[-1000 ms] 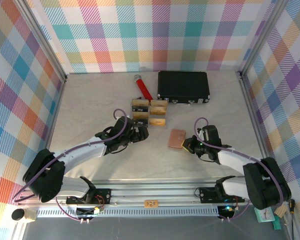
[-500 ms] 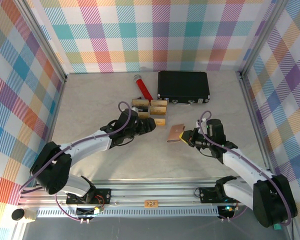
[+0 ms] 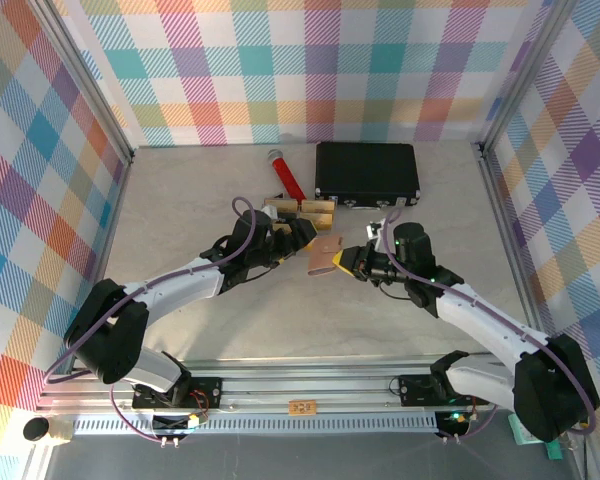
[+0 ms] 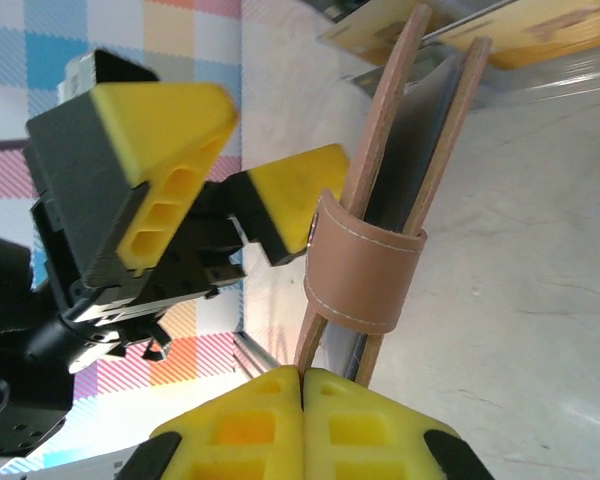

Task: Put the credit cards into the card holder

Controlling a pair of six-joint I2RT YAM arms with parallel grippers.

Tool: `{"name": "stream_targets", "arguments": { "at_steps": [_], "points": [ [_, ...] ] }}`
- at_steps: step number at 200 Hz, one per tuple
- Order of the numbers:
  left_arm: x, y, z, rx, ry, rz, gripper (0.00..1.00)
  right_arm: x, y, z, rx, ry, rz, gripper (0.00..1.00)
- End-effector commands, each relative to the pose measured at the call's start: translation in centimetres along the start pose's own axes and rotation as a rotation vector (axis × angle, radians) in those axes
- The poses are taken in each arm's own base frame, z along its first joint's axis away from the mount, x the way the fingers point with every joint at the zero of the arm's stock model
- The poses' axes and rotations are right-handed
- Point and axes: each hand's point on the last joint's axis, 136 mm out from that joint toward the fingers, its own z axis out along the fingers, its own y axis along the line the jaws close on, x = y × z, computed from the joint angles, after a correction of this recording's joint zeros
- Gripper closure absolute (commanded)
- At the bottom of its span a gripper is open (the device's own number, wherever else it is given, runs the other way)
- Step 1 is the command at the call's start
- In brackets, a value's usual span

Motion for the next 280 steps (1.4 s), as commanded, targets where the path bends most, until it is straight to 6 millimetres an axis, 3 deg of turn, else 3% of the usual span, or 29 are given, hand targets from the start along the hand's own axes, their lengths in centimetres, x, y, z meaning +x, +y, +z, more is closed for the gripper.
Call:
{"name": "stream_targets", "arguments": {
  "at_steps": [1,39,82,156,280],
  "points": [
    [-0.4,-0.8,0.0,0.044,0.001,-0.034,0.0,-0.7,3.5,0.9,-0.075,-0.015,-0.052,1.0],
    [-0.9,-1.2,-0.5,0.081,-0.007,-0.073,0.0,0.0,5.4,2.5,-0.103,0.015,-0.089,1.0],
    [-2.2,-3.0,-2.4,0.189,-0.051,-0.109,0.0,0.3,3.3,3.8,-0.059,0.023,-0.065,1.0],
    [-3.0,-3.5,-5.2,0.249,-0.096,-0.089,0.18,0.3,0.9,4.7,-0.002,0.017,-0.045,1.0],
    [-2.2,-2.0,-4.4,0.226,-0.073,-0.078,0.53,0.2,1.0,4.9,-0.004,0.021,-0.045,1.0]
  ]
}}
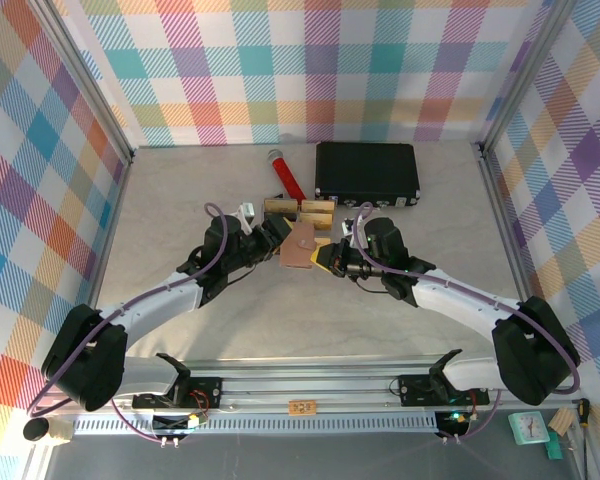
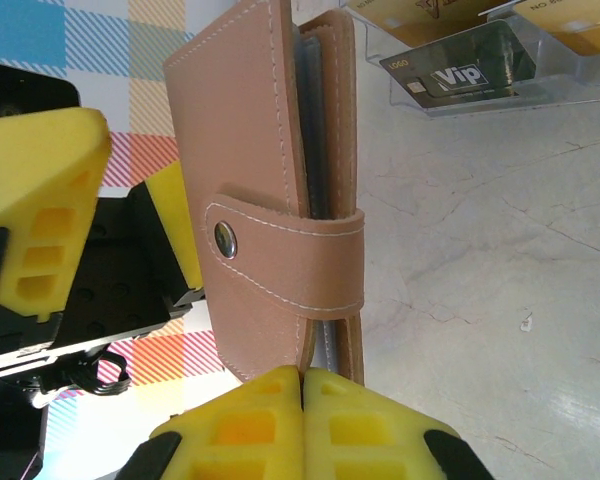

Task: Put the credit cards into the card holder

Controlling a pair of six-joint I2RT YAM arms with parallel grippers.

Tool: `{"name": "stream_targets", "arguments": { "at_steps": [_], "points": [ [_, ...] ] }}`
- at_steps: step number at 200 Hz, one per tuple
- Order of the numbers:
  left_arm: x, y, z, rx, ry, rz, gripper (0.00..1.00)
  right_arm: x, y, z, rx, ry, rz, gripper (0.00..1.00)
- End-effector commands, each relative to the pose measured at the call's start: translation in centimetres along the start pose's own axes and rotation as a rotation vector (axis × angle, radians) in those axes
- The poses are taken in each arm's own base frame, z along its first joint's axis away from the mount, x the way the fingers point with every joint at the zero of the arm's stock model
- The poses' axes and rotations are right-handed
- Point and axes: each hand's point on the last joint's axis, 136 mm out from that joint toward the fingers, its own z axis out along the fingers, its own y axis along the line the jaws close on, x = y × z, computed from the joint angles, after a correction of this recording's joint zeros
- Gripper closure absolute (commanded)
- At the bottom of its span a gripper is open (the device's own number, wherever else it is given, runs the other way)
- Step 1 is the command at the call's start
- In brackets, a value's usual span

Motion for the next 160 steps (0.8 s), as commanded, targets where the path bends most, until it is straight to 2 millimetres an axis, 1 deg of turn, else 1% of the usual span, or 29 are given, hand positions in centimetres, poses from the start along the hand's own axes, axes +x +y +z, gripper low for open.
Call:
{"name": "stream_targets", "arguments": {
  "at_steps": [1,19,36,57,78,108,110,113,127,135,146,160],
  "points": [
    [0.1,-0.8,0.0,0.048,0.015,0.013,0.53,-0.4,0.5,0.3,-0.022,-0.015,-0.024,1.0],
    [0.3,-0.7,0.3,0.053,0.027,0.015,0.59,-0.4,0.5,0.3,-0.023,-0.013,-0.025,1.0],
    [0.4,-0.6,0.5,0.05,0.031,0.014,0.63,-0.4,0.4,0.4,-0.021,-0.012,-0.023,1.0],
    [0.4,-0.6,0.7,0.052,0.035,0.02,0.72,-0.4,0.3,0.5,-0.018,-0.009,-0.021,1.0],
    [0.5,-0.6,1.0,0.054,0.043,0.029,0.79,-0.3,0.1,0.5,-0.016,-0.008,-0.021,1.0],
    [0.5,-0.2,0.9,0.031,0.048,0.06,0.93,-0.3,0.0,0.2,0.015,-0.004,-0.052,1.0],
    [0.5,-0.2,0.9,0.029,0.047,0.063,0.93,-0.3,0.0,0.1,0.022,-0.003,-0.057,0.98],
    [0.5,-0.2,0.9,0.026,0.047,0.07,0.94,-0.4,0.0,-0.1,0.035,-0.005,-0.067,0.93],
    [0.4,0.0,0.6,0.006,0.042,0.099,0.96,-0.5,-0.6,-1.0,0.117,-0.019,-0.111,0.58],
    [0.4,0.2,0.4,-0.008,0.039,0.119,0.97,-0.8,-0.9,-1.8,0.166,-0.035,-0.136,0.43],
    [0.3,0.2,0.0,-0.019,0.032,0.141,0.97,-1.0,-1.4,-2.6,0.231,-0.049,-0.168,0.31],
    [0.2,0.2,-0.3,-0.027,0.023,0.159,0.97,-1.4,-1.7,-3.2,0.298,-0.051,-0.206,0.22]
  ]
}}
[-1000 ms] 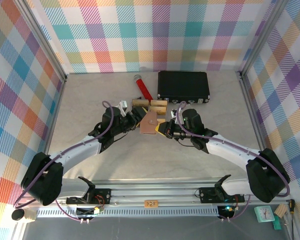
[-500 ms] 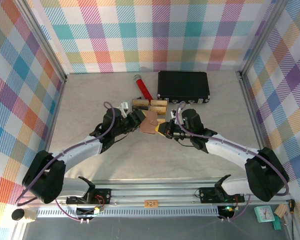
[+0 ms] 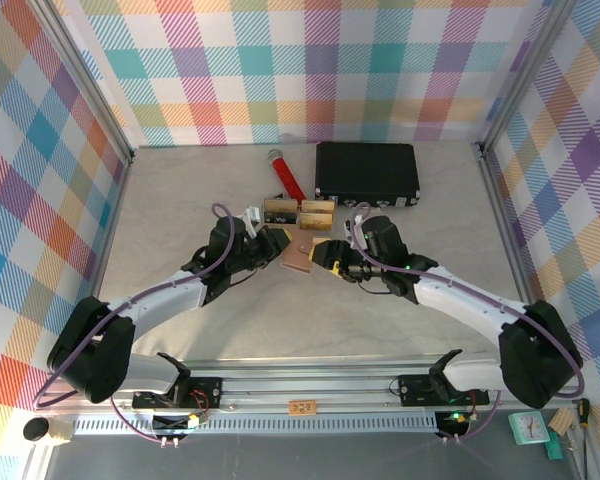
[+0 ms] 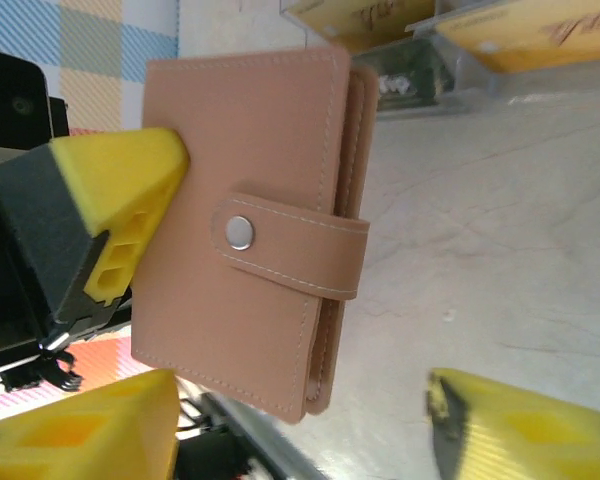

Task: Put the credit cards into the card holder

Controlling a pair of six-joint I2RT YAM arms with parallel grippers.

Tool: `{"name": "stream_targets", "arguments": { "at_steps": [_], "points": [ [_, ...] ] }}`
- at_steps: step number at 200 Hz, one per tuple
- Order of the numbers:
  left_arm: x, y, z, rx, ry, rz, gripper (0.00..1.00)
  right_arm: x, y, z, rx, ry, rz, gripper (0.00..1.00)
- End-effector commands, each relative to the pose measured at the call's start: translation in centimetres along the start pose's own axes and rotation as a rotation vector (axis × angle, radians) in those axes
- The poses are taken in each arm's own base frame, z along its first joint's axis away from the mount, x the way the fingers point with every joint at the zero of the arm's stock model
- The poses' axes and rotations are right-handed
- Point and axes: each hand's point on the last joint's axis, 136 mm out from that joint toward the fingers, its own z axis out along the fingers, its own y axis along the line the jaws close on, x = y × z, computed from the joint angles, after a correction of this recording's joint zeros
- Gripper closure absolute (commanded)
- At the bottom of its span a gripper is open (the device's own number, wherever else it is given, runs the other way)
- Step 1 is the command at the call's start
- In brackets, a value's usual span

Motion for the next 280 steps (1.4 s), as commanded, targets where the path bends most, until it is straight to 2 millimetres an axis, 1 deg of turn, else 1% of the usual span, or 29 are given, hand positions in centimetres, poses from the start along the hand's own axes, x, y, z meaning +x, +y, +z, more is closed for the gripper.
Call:
{"name": "stream_targets", "arguments": {
  "at_steps": [1,21,40,78,126,151,170,182,198,216,228,240,248,262,269,272,280],
  "points": [
    [-0.9,-1.6,-1.2,0.017,-0.032,0.081,0.97,-1.0,-0.7,-1.9,0.147,-0.032,-0.12,0.22],
    [-1.0,-1.7,-1.4,0.017,-0.043,0.082,0.98,-1.5,-0.7,-1.8,0.196,-0.032,-0.158,0.14],
    [-1.1,-1.8,-1.4,0.026,-0.05,0.068,0.98,-1.8,-0.5,-0.9,0.227,-0.022,-0.188,0.11],
    [-1.0,-1.6,-1.3,0.031,-0.057,0.043,1.0,-1.8,1.1,1.4,0.237,-0.003,-0.25,0.11],
    [-0.8,-1.8,-1.5,0.027,-0.058,0.045,1.0,-2.0,2.0,4.0,0.231,0.012,-0.266,0.11],
    [-0.7,-1.8,-1.7,0.026,-0.058,0.051,1.0,-2.3,1.3,5.0,0.26,0.009,-0.259,0.12],
    [-0.6,-1.6,-1.9,0.022,-0.064,0.05,1.0,-2.3,-0.4,5.4,0.328,0.005,-0.25,0.14],
    [-0.5,-1.6,-2.0,0.022,-0.064,0.051,1.0,-2.2,-1.8,5.3,0.379,0.0,-0.246,0.16],
    [-0.5,-1.6,-2.2,0.019,-0.066,0.05,1.0,-2.0,-4.2,4.7,0.466,-0.016,-0.24,0.17],
    [-0.6,-1.6,-2.4,0.013,-0.074,0.053,1.0,-2.0,-7.1,3.4,0.578,-0.034,-0.24,0.17],
    [-0.7,-1.5,-2.7,-0.001,-0.079,0.053,1.0,-2.0,-9.2,2.1,0.655,-0.035,-0.222,0.17],
    [-0.7,-1.3,-3.0,-0.02,-0.081,0.066,1.0,-2.0,-10.7,0.9,0.685,-0.036,-0.185,0.18],
    [-0.8,-1.1,-3.2,-0.043,-0.085,0.077,1.0,-2.0,-11.0,0.3,0.662,-0.041,-0.168,0.18],
    [-1.1,-0.6,-3.5,-0.092,-0.091,0.1,0.99,-2.0,-10.3,-0.8,0.605,-0.058,-0.157,0.17],
    [-1.3,-0.4,-3.8,-0.118,-0.099,0.11,0.9,-2.0,-9.6,-1.2,0.565,-0.058,-0.156,0.17],
    [-1.4,-0.1,-3.9,-0.14,-0.105,0.111,0.84,-2.0,-9.3,-1.3,0.548,-0.057,-0.156,0.16],
    [-1.8,0.6,-4.3,-0.206,-0.119,0.111,0.71,-1.9,-8.5,-1.6,0.506,-0.056,-0.155,0.15]
  ]
}}
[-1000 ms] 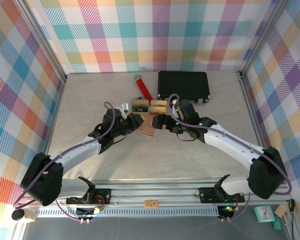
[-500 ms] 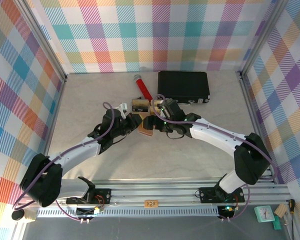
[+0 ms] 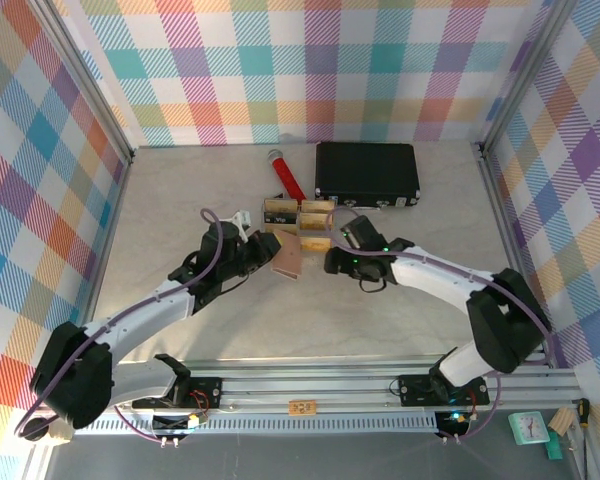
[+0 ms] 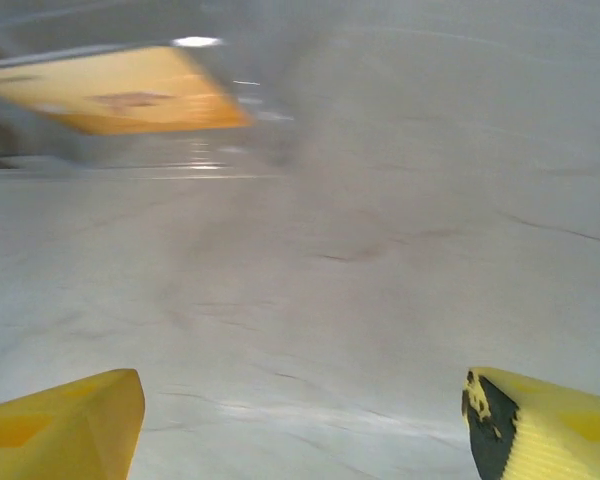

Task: Put the credit cards into the card holder

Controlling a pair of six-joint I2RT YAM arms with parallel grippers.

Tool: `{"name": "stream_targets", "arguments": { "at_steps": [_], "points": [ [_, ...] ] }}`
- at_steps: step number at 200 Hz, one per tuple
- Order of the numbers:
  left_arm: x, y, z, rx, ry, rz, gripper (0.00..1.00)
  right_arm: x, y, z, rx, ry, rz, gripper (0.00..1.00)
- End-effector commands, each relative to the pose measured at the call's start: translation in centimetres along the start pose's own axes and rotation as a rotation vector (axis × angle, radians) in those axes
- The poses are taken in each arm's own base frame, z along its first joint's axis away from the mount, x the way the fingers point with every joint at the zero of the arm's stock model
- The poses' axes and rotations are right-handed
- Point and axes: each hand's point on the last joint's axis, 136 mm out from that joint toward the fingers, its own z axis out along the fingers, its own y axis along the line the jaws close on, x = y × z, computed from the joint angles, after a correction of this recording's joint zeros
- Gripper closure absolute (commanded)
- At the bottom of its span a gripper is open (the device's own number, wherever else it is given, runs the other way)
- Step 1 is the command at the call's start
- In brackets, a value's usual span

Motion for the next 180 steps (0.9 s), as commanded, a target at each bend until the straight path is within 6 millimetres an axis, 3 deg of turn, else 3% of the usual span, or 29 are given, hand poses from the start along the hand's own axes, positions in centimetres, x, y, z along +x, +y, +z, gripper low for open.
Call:
{"name": "stream_targets", "arguments": {
  "at_steps": [1,10,43,51,72,79,93,144,161,180],
  "points": [
    [-1.4,0.8,-1.1,-0.127,-0.05,0.048,0.69,-0.9,1.6,-3.4,-0.121,-0.046,-0.012,0.15],
    [-1.7,1.1,-1.3,-0.161,-0.055,0.083,0.6,-1.0,2.4,-4.2,-0.182,-0.046,-0.015,0.14],
    [-1.8,0.7,-1.0,-0.167,-0.026,0.107,0.63,-1.8,5.0,-6.5,-0.319,-0.062,-0.004,0.03],
    [-1.6,0.5,-0.6,-0.157,-0.01,0.104,0.68,-1.9,5.6,-6.9,-0.347,-0.058,-0.012,0.03],
    [-0.9,0.2,1.0,-0.106,0.047,0.087,0.95,-1.6,6.3,-7.5,-0.425,-0.082,-0.017,0.04],
    [-0.6,0.2,1.5,-0.094,0.066,0.084,1.0,-1.4,6.2,-7.4,-0.45,-0.09,-0.009,0.05],
    [-0.2,0.5,2.0,-0.09,0.085,0.092,1.0,-0.9,5.9,-7.0,-0.466,-0.081,0.009,0.05],
    [0.1,0.3,0.9,-0.152,0.163,0.383,0.53,0.7,4.2,-5.3,-0.435,-0.039,0.042,0.07],
    [0.8,0.2,0.8,-0.199,0.231,0.485,0.44,1.0,3.4,-4.7,-0.403,-0.029,0.053,0.07],
    [1.7,0.5,1.2,-0.273,0.292,0.581,0.41,1.2,2.4,-4.2,-0.382,-0.021,0.074,0.06]
  ]
}}
